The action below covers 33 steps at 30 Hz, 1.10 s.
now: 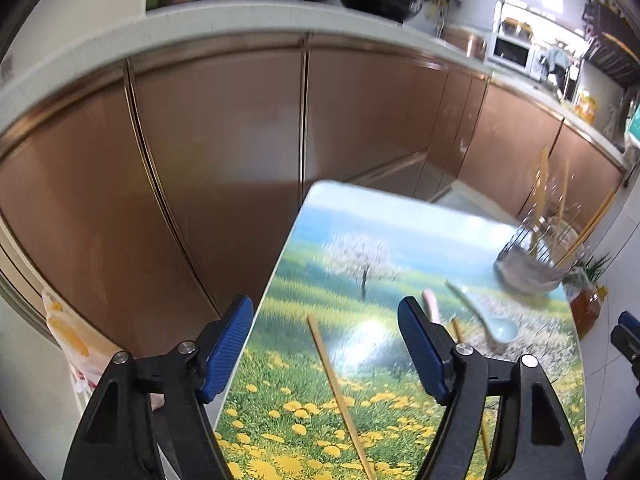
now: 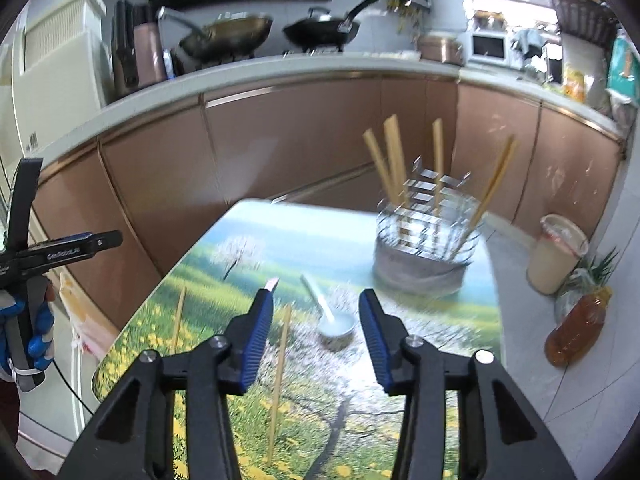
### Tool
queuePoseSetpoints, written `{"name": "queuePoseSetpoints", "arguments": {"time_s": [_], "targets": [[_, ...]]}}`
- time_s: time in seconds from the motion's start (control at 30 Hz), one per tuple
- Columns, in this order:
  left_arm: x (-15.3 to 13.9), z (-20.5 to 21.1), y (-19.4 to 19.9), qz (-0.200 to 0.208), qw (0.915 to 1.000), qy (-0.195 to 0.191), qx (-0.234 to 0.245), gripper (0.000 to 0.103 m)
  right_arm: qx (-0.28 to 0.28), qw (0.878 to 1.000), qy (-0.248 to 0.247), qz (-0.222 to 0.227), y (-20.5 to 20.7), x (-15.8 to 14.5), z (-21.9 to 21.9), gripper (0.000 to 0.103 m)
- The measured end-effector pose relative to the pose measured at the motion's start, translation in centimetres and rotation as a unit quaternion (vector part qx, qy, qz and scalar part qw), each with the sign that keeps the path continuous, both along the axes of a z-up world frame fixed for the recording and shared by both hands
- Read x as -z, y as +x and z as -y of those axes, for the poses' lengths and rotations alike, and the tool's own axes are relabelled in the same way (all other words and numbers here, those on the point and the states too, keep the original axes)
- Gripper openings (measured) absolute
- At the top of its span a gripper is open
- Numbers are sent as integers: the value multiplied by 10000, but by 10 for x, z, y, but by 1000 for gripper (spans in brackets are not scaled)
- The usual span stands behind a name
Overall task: Organize utensils
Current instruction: 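Move both open grippers back over the remaining chopsticks on the table, then lower both open grippers around the last chopsticks beside the pink spoon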
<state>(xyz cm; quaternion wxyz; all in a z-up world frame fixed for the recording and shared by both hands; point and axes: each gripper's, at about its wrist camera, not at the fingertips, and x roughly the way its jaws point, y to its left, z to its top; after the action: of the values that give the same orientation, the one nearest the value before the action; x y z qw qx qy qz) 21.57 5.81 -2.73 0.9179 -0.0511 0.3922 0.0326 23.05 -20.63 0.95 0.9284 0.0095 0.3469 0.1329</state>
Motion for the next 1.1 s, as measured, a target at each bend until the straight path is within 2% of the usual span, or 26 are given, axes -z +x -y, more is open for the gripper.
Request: {"name": "queuePoseSetpoints", "arguments": {"time_s": [0.17,0.37,0.73,1.1], "targets": [[35,-5,11,-399,9992,-63,-68,70,-185,9993,-41,-324,21,26,-16,39],[58,-9,20,-568,9983,2,-155,70,-292,9983,-75,-500,38,43,-25,39],[83,-17,31,-834,9963,-63,-205,70,-409,9950,-65,-907,60,77,-42,39],[98,-20,44,-978,9949,-83,-235,70,-527,9926,-113,-1090,79,94,-54,39]]}}
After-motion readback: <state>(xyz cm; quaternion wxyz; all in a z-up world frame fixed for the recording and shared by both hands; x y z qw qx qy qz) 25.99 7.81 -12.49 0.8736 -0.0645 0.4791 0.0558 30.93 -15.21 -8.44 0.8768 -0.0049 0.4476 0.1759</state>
